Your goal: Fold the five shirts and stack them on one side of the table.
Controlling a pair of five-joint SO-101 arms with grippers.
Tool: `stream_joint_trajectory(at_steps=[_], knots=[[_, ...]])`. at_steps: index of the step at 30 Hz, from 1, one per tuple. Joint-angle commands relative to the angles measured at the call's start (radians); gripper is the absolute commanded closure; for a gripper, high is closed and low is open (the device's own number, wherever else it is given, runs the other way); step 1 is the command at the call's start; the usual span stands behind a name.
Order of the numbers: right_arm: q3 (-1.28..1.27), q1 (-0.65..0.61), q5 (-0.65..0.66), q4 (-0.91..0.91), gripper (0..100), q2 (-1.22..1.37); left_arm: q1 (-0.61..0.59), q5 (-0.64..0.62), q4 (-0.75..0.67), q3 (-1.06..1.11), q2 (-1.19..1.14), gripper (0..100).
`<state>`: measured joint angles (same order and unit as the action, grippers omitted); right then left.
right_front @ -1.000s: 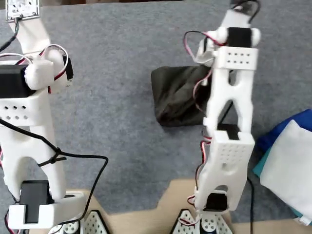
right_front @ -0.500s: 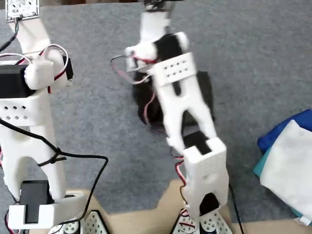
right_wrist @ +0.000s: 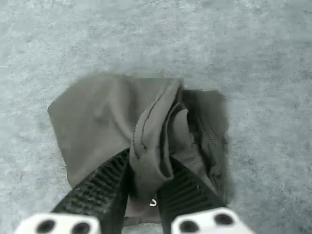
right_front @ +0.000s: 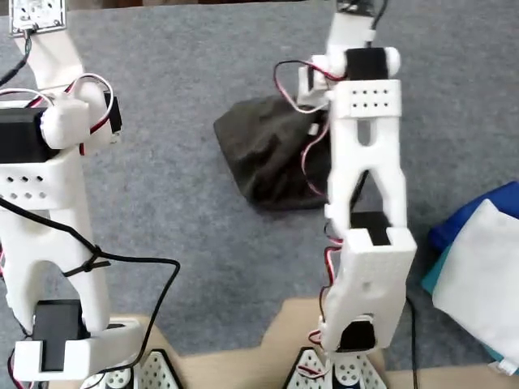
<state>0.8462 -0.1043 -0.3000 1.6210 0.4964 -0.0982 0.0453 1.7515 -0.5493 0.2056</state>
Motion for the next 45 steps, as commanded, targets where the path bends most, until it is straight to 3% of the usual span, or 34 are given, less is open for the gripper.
stream_joint_trajectory(at_steps=[1, 14, 28, 39, 45], knots=[[0.016, 0.018, 0.009, -0.005, 99.5, -0.067, -0.002, -0.005, -0.008, -0.008, 0.024, 98], [0.035, 0.117, 0.066, -0.025, 99.5, -0.084, -0.008, 0.020, -0.008, -0.008, 0.030, 98], [-0.136, 0.119, 0.063, 0.014, 99.2, -0.088, -0.009, 0.066, -0.008, -0.008, 0.030, 98], [-0.130, 0.133, 0.063, 0.126, 77.2, -0.099, -0.009, 0.066, -0.008, -0.008, 0.025, 98], [-0.151, 0.116, 0.054, 0.163, 75.4, -0.252, -0.009, 0.066, -0.008, -0.008, 0.025, 98]])
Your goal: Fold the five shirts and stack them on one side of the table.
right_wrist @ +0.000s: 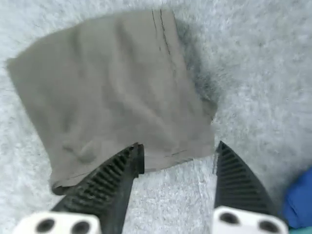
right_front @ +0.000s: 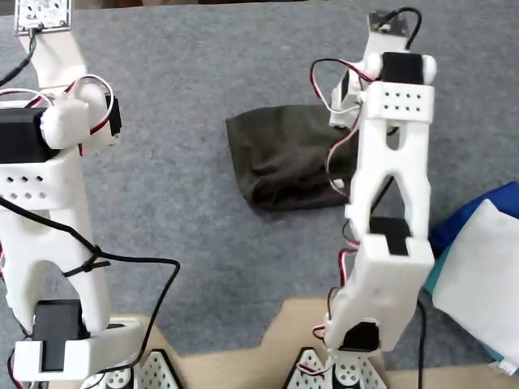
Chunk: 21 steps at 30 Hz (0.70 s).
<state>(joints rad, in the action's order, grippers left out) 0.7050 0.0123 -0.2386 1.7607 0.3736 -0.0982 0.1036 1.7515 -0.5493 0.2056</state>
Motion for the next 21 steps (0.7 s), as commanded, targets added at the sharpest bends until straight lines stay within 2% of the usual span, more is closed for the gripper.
stream_joint_trajectory(at_steps=[1, 6, 10, 15, 21], knots=[[-0.044, -0.007, -0.018, 0.023, 75.4, -0.157, -0.009, 0.008, -0.008, -0.008, 0.025, 98], [-0.289, -0.025, -0.138, -0.008, 75.4, -0.228, -0.008, 0.008, -0.008, -0.003, 0.025, 98], [-0.496, -0.056, -0.258, -0.120, 75.5, -0.228, -0.006, 0.008, -0.008, 0.000, 0.025, 98], [-0.759, -0.134, -0.308, -0.276, 75.6, -0.236, -0.006, 0.011, -0.008, 0.002, 0.025, 98], [-0.828, -0.102, -0.325, -0.410, 75.6, -0.236, -0.008, 0.037, -0.008, 0.002, 0.024, 98]])
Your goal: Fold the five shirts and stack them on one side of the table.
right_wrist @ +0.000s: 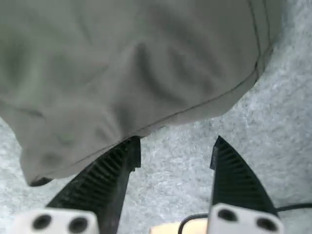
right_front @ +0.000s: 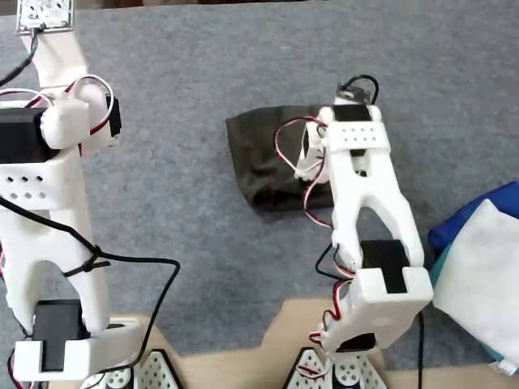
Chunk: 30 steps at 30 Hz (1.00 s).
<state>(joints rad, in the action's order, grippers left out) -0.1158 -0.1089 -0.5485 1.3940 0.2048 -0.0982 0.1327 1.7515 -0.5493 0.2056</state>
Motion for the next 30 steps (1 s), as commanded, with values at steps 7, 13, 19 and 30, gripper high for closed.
stream_joint_trajectory(at_steps=[7, 13, 19, 30], knots=[[-0.067, 0.050, -0.020, -0.071, 75.6, -0.067, -0.005, 0.008, -0.008, 0.002, 0.024, 98], [-0.229, 0.093, -0.020, -0.287, 75.7, -0.067, -0.003, 0.011, -0.008, 0.011, 0.022, 98], [-0.283, 0.117, -0.083, -0.434, 75.7, -0.067, -0.008, 0.043, -0.008, 0.063, 0.022, 98], [-0.285, 0.113, -0.110, -0.486, 99.8, -0.059, -0.002, 0.044, -0.017, 0.055, 0.022, 98]])
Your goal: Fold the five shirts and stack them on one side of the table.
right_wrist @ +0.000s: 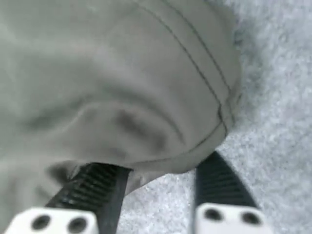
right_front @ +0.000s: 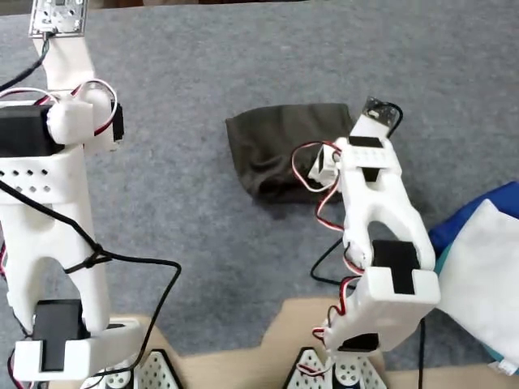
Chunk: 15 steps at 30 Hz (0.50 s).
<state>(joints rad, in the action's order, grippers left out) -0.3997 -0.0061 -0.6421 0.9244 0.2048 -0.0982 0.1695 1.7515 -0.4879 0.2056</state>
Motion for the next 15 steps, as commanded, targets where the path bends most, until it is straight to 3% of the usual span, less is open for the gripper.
stream_joint_trajectory(at_steps=[1, 4, 8, 15], knots=[[-0.002, 0.008, -0.017, -0.017, 98.7, -0.058, -0.002, 0.011, -0.028, -0.002, 0.022, 98], [-0.025, -0.002, -0.012, -0.017, 95.0, -0.058, -0.002, 0.018, -0.035, 0.000, 0.022, 98], [-0.085, -0.015, -0.015, -0.069, 99.8, -0.064, -0.002, 0.018, -0.037, 0.000, 0.022, 98], [-0.073, 0.001, -0.015, -0.087, 99.5, -0.096, -0.002, 0.020, -0.037, 0.000, 0.022, 98]])
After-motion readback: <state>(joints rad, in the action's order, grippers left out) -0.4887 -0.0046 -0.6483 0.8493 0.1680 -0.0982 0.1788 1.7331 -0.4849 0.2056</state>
